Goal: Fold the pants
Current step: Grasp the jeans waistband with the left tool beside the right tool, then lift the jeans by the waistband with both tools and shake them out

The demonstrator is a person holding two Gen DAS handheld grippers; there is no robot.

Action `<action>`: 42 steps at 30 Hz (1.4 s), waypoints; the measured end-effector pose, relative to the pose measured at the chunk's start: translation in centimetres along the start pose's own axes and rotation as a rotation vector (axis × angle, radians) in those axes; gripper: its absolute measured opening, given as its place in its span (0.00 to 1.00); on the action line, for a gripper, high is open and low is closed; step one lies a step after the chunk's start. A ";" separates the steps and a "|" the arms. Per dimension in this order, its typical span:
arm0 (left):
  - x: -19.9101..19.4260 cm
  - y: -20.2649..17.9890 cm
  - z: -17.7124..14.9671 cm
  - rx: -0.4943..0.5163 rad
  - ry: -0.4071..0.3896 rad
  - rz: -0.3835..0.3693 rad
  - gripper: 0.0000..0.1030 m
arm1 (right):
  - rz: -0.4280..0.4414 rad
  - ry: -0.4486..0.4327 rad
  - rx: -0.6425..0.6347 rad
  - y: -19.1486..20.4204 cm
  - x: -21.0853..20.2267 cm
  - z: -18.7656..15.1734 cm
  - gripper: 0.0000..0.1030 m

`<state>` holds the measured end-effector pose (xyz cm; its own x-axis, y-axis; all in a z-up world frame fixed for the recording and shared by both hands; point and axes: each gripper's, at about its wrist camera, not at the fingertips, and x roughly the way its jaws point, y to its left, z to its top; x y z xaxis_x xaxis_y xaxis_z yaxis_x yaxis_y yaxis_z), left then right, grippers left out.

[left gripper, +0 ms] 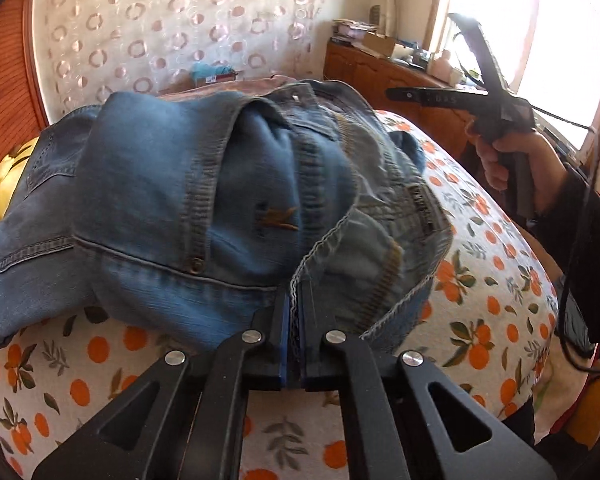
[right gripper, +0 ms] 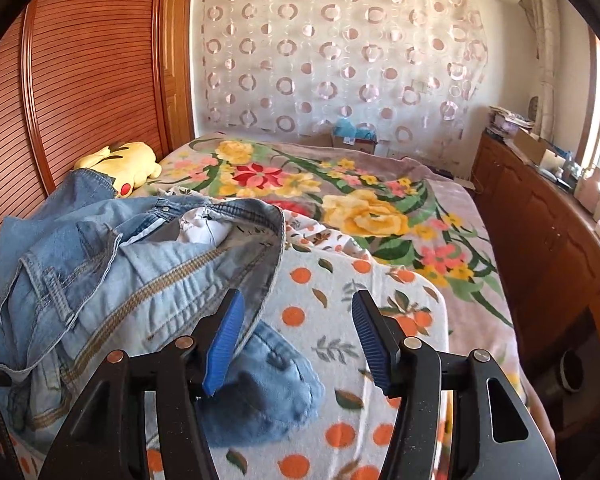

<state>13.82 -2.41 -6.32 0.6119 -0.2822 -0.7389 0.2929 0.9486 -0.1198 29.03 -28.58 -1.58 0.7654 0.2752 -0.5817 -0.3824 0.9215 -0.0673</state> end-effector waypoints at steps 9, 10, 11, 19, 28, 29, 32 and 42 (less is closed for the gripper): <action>0.8 1.4 -0.1 -0.021 -0.006 -0.037 0.04 | 0.136 0.151 0.046 -2.0 7.8 3.8 0.57; 0.8 1.4 -0.1 -0.022 -0.008 -0.043 0.04 | 0.144 0.171 0.055 -2.2 8.5 4.1 0.57; 0.7 1.5 -0.2 -0.023 -0.011 -0.048 0.04 | 0.154 0.183 0.069 -2.5 9.2 4.3 0.57; -1.5 1.6 -0.1 0.009 -0.051 -0.065 0.03 | 0.130 0.146 0.087 -3.0 7.1 6.4 0.05; -9.4 0.2 5.3 0.114 -0.263 -0.010 0.03 | -0.038 -0.148 0.017 -3.2 -9.0 8.4 0.03; -10.8 0.0 6.7 0.124 -0.300 0.001 0.03 | -0.062 -0.183 0.014 -3.2 -11.2 8.6 0.03; -13.8 0.0 9.4 0.137 -0.365 0.018 0.03 | -0.125 -0.275 0.020 -3.8 -17.7 9.0 0.03; -23.4 -2.2 16.0 0.199 -0.549 0.058 0.03 | -0.306 -0.464 0.030 -7.2 -36.3 8.3 0.03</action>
<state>10.60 -0.16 21.87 0.9064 -0.3139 -0.2826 0.3475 0.9346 0.0763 8.32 -42.95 26.73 0.9895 0.0791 -0.1207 -0.0970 0.9839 -0.1503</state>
